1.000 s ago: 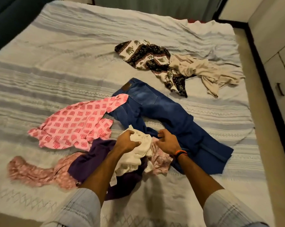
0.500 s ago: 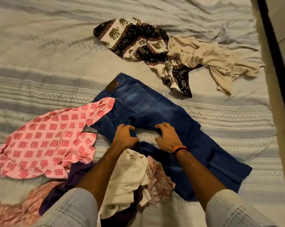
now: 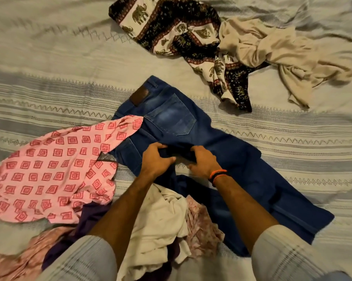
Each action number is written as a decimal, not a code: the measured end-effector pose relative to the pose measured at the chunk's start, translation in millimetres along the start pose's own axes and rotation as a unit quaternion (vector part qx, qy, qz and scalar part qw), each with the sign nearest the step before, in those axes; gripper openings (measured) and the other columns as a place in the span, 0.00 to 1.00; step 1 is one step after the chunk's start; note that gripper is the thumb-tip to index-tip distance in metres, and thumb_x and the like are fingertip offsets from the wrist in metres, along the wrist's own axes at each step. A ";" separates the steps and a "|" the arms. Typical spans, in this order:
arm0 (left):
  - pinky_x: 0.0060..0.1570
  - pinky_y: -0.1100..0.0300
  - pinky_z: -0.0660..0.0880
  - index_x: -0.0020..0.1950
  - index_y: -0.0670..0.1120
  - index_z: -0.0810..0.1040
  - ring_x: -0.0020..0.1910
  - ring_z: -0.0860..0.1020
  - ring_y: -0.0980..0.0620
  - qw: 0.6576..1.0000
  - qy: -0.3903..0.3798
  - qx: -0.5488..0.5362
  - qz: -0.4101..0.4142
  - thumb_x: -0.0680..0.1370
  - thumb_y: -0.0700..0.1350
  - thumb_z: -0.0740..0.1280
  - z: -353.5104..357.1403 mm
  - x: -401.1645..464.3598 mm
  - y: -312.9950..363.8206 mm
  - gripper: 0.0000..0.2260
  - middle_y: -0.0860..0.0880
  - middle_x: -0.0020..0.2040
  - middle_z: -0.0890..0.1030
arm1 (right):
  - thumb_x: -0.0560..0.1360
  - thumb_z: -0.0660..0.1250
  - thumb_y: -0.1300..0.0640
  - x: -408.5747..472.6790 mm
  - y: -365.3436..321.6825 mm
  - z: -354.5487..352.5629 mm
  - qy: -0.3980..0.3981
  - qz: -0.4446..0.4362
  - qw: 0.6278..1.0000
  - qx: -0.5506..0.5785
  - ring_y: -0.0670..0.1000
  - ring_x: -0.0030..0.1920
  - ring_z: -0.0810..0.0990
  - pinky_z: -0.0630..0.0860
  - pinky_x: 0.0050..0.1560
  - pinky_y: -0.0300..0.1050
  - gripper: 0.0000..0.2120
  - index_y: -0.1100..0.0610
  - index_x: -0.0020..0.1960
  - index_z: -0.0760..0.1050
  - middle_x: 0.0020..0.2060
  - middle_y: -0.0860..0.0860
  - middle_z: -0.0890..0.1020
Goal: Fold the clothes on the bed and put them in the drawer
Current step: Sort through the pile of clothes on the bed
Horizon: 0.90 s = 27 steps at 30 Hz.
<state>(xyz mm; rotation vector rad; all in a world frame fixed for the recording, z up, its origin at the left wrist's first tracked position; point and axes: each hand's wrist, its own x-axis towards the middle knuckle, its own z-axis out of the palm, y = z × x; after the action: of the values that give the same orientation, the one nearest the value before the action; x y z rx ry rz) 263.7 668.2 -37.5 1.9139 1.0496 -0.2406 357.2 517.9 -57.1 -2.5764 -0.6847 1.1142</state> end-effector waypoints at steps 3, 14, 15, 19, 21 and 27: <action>0.56 0.50 0.79 0.53 0.43 0.81 0.52 0.83 0.45 0.977 0.036 -0.199 -0.071 0.66 0.42 0.81 -7.0 -14.4 13.3 0.18 0.43 0.51 0.84 | 0.65 0.80 0.53 -24.7 -9.0 -0.9 0.025 -0.014 0.989 0.142 0.54 0.62 0.75 0.72 0.60 0.45 0.33 0.59 0.64 0.70 0.61 0.55 0.77; 0.37 0.54 0.77 0.48 0.35 0.80 0.41 0.79 0.41 0.880 0.003 -0.465 -0.098 0.66 0.37 0.75 -77.4 -149.3 62.9 0.14 0.39 0.43 0.81 | 0.67 0.76 0.56 -163.8 -84.0 7.1 0.202 -0.122 0.907 0.348 0.52 0.57 0.79 0.79 0.56 0.48 0.34 0.54 0.65 0.60 0.59 0.54 0.76; 0.33 0.56 0.75 0.44 0.37 0.79 0.36 0.78 0.42 0.876 -0.006 -0.472 -0.099 0.69 0.36 0.72 -90.6 -168.8 66.3 0.06 0.41 0.39 0.80 | 0.67 0.74 0.55 -177.5 -94.9 1.2 0.212 -0.142 0.902 0.347 0.52 0.59 0.78 0.78 0.59 0.49 0.34 0.52 0.68 0.60 0.61 0.54 0.75; 0.29 0.60 0.75 0.45 0.35 0.76 0.31 0.78 0.46 0.840 -0.016 -0.540 -0.048 0.75 0.33 0.62 -142.1 -223.2 69.9 0.04 0.41 0.37 0.78 | 0.70 0.66 0.63 -219.2 -141.1 -24.3 0.214 -0.241 0.882 0.343 0.49 0.60 0.76 0.71 0.61 0.32 0.29 0.57 0.70 0.67 0.61 0.51 0.76; 0.30 0.60 0.76 0.50 0.35 0.75 0.32 0.79 0.46 0.817 0.023 -0.576 0.009 0.72 0.34 0.65 -169.6 -246.6 69.5 0.08 0.40 0.40 0.78 | 0.72 0.65 0.68 -238.9 -170.1 -33.3 0.223 -0.287 0.865 0.346 0.51 0.61 0.77 0.73 0.63 0.37 0.27 0.59 0.70 0.68 0.62 0.52 0.77; 0.43 0.54 0.80 0.55 0.39 0.80 0.44 0.82 0.45 0.833 0.142 -0.514 0.146 0.69 0.33 0.70 -228.9 -323.5 50.9 0.14 0.42 0.47 0.83 | 0.71 0.64 0.70 -300.4 -232.9 -21.2 0.226 -0.367 0.822 0.372 0.53 0.62 0.77 0.75 0.63 0.45 0.29 0.56 0.71 0.68 0.64 0.54 0.76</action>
<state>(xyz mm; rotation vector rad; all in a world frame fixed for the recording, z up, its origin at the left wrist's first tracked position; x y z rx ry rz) 47.6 652.7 298.2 1.0737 0.7841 0.6919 119.1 563.0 236.5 -1.5613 -0.7972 0.3580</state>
